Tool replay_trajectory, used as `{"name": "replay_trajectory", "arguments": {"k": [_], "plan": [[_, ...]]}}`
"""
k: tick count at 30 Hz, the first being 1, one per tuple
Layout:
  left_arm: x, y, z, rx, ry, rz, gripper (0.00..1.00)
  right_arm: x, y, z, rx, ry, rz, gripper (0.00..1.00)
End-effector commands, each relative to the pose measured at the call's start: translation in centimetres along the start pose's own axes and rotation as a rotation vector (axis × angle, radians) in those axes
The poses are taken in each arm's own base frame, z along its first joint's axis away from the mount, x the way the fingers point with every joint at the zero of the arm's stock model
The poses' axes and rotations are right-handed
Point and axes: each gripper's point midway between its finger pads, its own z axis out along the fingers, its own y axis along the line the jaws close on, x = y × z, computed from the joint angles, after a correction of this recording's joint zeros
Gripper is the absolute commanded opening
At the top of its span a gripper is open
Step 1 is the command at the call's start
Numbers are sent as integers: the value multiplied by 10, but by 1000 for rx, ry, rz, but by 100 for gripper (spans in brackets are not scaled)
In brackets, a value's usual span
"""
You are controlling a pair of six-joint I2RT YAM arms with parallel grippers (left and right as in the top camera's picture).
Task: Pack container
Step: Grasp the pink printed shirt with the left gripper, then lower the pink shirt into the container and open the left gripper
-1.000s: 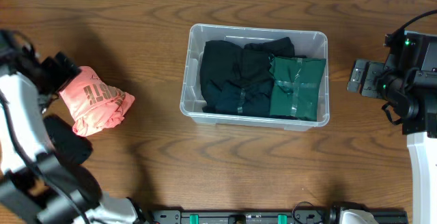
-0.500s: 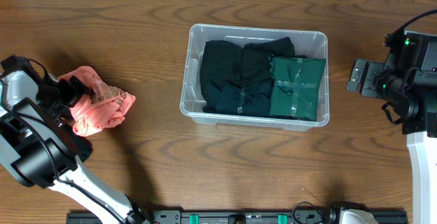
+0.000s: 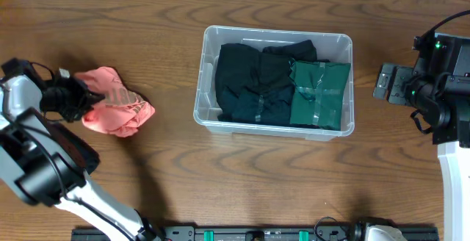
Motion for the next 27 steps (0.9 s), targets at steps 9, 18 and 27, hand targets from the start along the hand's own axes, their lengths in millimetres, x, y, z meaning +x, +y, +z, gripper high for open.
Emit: {"name": "replay_trajectory", "arguments": {"k": [9,18,27], "plan": [[115,-212,-119,284,-222,577,6,0,-1,2,-1,5,13,99],[256,-298,-76,346,-70,954,6,0,-1,2,-1,5,13,99],[329,-328,19,374,129,1118,6,0,-1,2,0,6,13,99]]}}
